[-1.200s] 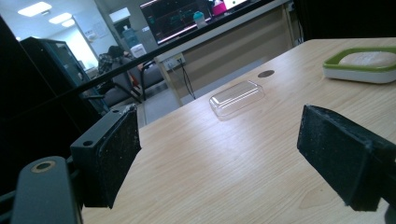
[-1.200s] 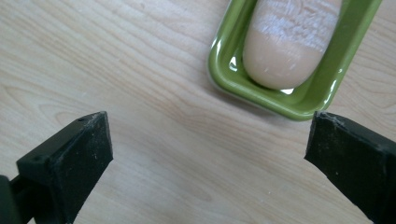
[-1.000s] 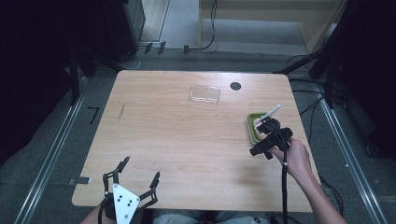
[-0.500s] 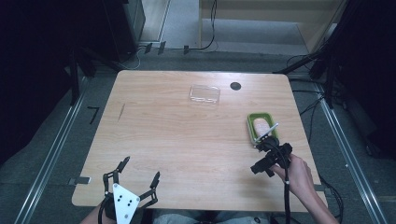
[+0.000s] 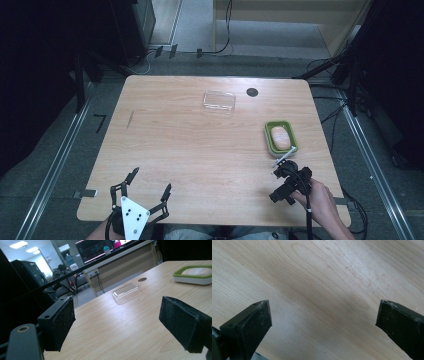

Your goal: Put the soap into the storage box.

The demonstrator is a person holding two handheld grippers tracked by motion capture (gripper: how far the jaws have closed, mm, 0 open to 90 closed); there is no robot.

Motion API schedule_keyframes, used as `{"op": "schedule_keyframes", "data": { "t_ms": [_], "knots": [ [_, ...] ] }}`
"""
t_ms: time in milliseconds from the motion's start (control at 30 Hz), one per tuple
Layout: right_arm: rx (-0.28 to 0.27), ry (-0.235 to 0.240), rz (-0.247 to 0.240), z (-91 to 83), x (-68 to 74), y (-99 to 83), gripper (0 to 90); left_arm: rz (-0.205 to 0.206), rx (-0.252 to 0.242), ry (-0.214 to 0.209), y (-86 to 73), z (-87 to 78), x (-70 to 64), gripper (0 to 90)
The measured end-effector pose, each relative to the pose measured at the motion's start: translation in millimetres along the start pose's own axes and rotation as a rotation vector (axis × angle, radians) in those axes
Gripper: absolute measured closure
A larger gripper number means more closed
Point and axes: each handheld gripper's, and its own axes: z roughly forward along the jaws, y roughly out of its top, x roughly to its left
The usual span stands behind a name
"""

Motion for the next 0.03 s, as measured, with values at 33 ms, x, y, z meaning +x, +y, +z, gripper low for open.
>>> {"op": "schedule_keyframes", "data": {
  "t_ms": [33],
  "knots": [
    [-0.001, 0.001, -0.001, 0.1, -0.6, 0.0, 0.0, 0.001, 0.0, -0.001, 0.0, 0.1, 0.0, 13.8]
  ]
}}
